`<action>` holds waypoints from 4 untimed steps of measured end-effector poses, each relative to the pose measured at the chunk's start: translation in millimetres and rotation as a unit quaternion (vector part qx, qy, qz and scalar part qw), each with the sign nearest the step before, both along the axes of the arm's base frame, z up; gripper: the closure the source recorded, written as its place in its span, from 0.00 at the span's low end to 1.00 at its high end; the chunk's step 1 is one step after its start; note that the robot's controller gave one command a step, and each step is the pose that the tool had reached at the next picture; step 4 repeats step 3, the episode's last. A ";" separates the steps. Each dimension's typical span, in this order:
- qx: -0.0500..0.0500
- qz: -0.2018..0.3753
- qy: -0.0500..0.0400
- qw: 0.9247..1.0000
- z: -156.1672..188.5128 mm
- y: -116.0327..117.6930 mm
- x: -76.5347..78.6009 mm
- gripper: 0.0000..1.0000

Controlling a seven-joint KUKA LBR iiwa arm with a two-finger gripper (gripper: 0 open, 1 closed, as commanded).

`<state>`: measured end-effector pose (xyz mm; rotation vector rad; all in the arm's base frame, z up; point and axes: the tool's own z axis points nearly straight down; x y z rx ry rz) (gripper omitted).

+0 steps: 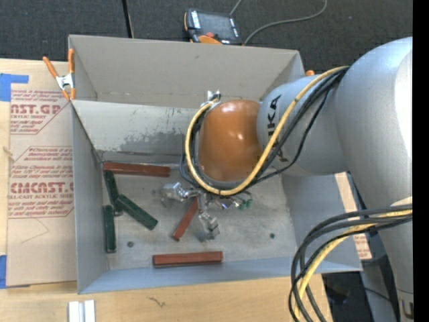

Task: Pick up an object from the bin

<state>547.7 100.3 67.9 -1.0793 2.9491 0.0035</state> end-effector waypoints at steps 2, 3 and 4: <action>0.000 -0.001 0.000 1.000 6.4 0.6 0.6 1.00; 0.000 -0.001 -0.005 1.000 124.1 2.0 2.6 1.00; 0.000 -0.001 -0.005 1.000 124.1 2.0 2.6 1.00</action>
Offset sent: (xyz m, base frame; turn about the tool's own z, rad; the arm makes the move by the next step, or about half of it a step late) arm 0.0000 0.0000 0.0000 0.0000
